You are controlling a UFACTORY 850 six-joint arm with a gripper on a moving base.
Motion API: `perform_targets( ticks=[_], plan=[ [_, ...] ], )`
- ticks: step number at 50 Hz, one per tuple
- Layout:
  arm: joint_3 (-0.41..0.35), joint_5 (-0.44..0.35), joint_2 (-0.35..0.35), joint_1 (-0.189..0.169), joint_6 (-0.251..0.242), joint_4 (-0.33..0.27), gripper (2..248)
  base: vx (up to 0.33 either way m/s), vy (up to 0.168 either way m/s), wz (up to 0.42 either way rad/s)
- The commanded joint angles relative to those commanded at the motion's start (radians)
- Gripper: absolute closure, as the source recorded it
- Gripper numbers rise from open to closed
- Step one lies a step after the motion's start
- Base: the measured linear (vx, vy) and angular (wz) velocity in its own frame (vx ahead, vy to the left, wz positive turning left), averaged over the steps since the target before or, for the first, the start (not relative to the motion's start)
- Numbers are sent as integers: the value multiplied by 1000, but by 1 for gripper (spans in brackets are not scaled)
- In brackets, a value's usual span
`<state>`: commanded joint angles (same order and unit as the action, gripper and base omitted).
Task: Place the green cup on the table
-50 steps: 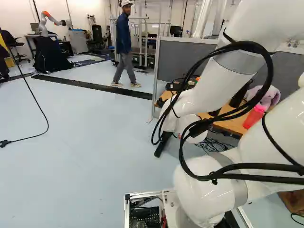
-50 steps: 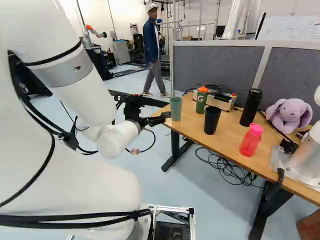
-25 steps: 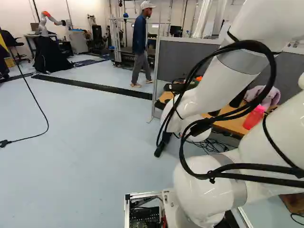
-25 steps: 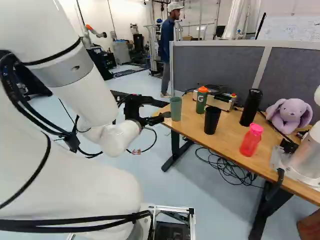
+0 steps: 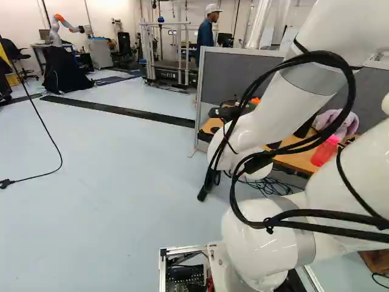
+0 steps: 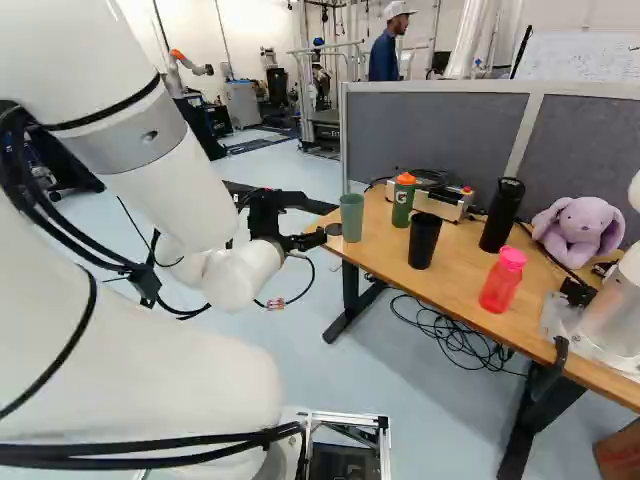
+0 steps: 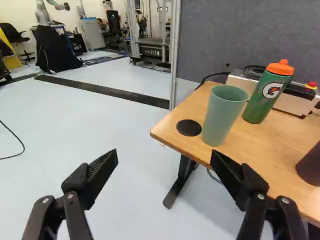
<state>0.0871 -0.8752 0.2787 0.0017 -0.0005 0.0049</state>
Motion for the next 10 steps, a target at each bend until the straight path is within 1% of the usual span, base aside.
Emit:
perform_targets(
  ticks=[10],
  plan=[
    [0,3,1,-2,1,-5,3,0,0,0]
  ],
)
